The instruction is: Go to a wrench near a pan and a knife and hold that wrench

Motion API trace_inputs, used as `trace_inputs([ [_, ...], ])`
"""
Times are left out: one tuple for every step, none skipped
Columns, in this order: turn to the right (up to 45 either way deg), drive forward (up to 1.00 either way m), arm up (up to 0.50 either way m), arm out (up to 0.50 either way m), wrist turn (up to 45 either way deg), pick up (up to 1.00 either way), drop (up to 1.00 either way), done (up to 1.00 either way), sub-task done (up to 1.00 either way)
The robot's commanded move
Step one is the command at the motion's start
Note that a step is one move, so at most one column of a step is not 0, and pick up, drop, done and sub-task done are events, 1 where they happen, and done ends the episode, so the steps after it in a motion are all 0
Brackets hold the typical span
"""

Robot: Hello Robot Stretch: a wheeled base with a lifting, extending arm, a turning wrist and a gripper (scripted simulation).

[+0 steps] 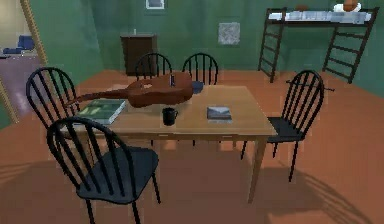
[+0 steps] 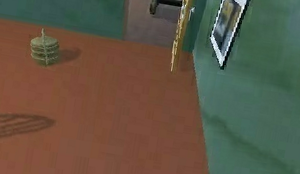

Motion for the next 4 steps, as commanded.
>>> trace_inputs([
  [-45.0, 0.0, 0.0, 0.0, 0.0, 0.0, 0.0, 0.0, 0.0],
  [-30.0, 0.0, 0.0, 0.0, 0.0, 0.0, 0.0, 0.0, 0.0],
  [0.0, 0.9, 0.0, 0.0, 0.0, 0.0, 0.0, 0.0, 0.0],
  [21.0, 0.0, 0.0, 0.0, 0.0, 0.0, 0.0, 0.0, 0.0],
])
